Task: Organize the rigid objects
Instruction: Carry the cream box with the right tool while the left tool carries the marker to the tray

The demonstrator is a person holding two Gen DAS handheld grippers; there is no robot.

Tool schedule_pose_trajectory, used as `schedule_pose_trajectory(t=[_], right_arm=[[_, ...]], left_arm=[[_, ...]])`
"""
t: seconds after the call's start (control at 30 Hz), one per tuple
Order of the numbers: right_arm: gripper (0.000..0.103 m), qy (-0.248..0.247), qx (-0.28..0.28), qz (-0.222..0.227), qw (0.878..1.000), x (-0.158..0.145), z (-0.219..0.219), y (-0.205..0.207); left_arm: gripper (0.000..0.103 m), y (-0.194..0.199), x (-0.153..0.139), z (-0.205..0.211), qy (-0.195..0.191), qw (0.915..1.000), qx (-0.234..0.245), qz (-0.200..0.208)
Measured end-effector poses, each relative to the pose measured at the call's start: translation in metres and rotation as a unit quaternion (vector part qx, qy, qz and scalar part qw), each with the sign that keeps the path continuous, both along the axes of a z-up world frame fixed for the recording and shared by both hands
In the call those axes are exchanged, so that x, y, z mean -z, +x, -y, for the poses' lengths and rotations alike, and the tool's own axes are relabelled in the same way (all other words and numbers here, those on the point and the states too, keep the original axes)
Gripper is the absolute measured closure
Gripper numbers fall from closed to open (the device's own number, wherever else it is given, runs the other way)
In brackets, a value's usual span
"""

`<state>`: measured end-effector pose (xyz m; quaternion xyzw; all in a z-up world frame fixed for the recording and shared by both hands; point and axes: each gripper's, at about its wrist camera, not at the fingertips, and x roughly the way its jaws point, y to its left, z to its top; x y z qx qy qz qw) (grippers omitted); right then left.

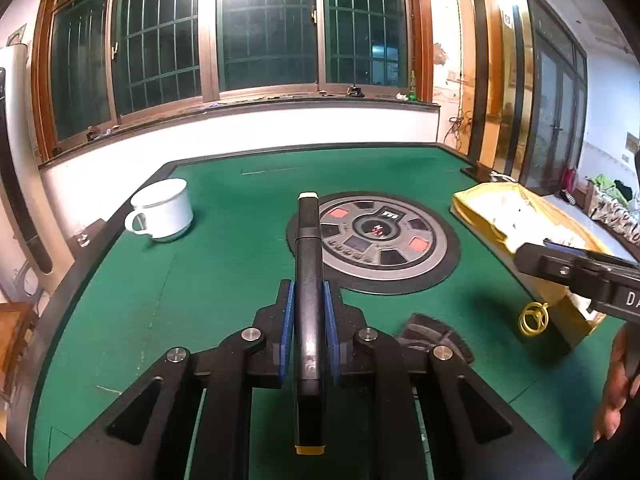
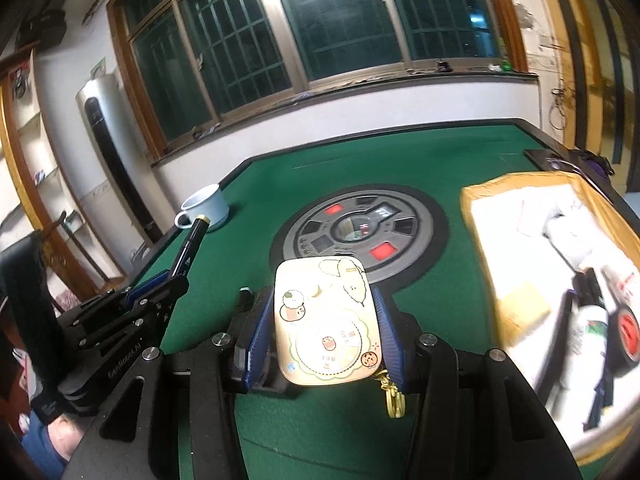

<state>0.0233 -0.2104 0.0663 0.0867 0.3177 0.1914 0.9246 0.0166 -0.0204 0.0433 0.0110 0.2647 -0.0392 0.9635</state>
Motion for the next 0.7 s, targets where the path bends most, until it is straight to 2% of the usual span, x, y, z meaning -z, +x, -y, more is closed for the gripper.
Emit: schedule_pose_trajectory(t=[0.4, 0.7], right_arm=[[0.059, 0.017, 0.076, 0.018, 0.997, -0.025, 0.085, -0.042], [0.059, 0.025, 0.11, 0.028, 0.993, -0.046, 0.138, -0.048]], left_arm=[[0.091, -0.014, -0.016, 0.044, -0.006, 0.9977, 0.068, -0.003], [0.091, -0.01, -0.042, 0.099, -0.03, 0.9895, 0.14, -0.024]])
